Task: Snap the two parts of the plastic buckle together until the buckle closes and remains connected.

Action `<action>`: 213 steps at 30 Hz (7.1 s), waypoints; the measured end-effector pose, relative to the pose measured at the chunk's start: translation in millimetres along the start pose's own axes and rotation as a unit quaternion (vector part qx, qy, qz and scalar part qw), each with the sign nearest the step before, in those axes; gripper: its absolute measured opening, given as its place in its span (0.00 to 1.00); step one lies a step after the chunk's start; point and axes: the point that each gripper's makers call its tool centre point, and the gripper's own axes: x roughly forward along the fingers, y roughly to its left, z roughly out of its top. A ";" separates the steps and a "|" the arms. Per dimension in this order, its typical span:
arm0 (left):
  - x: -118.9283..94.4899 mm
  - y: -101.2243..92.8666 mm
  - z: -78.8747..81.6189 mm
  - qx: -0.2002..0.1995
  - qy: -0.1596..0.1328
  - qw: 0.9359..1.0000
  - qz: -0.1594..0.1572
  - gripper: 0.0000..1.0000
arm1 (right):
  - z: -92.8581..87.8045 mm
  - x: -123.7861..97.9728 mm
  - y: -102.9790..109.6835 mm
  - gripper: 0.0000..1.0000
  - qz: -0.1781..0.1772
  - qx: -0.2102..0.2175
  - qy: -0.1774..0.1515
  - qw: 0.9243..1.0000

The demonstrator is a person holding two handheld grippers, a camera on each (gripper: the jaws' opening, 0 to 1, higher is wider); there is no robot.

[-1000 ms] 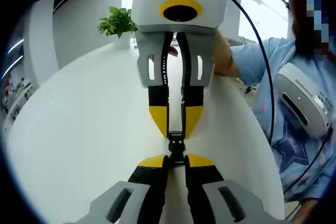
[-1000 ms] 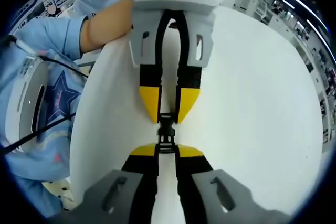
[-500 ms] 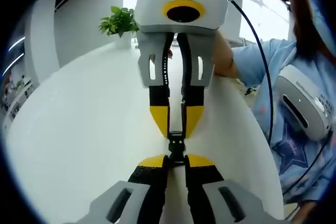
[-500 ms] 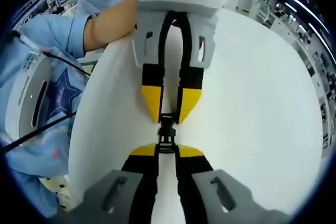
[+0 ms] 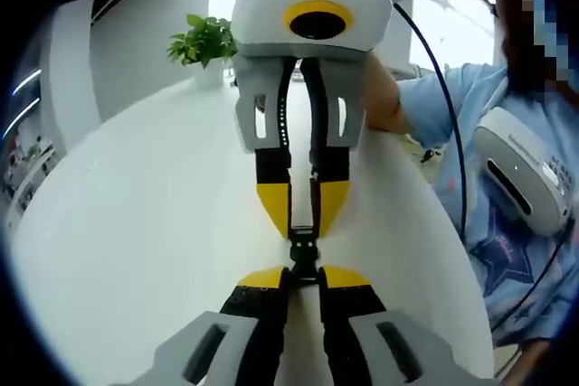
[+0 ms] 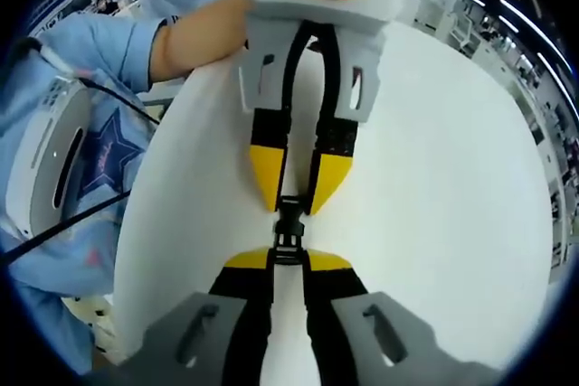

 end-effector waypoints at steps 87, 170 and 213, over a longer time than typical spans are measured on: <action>-1.9 8.0 -5.2 0.002 0.004 1.000 0.016 0.12 | -8.4 -4.3 -13.0 0.00 -0.072 0.008 -0.251 0.965; -4.9 15.1 -0.2 -0.015 0.067 0.997 0.023 0.10 | 5.2 -7.4 -13.0 0.00 -0.083 0.063 -0.215 0.971; 7.1 -1.8 -1.2 -0.001 0.080 0.997 0.005 0.09 | 8.1 -1.3 0.1 0.00 -0.130 0.032 -0.210 0.969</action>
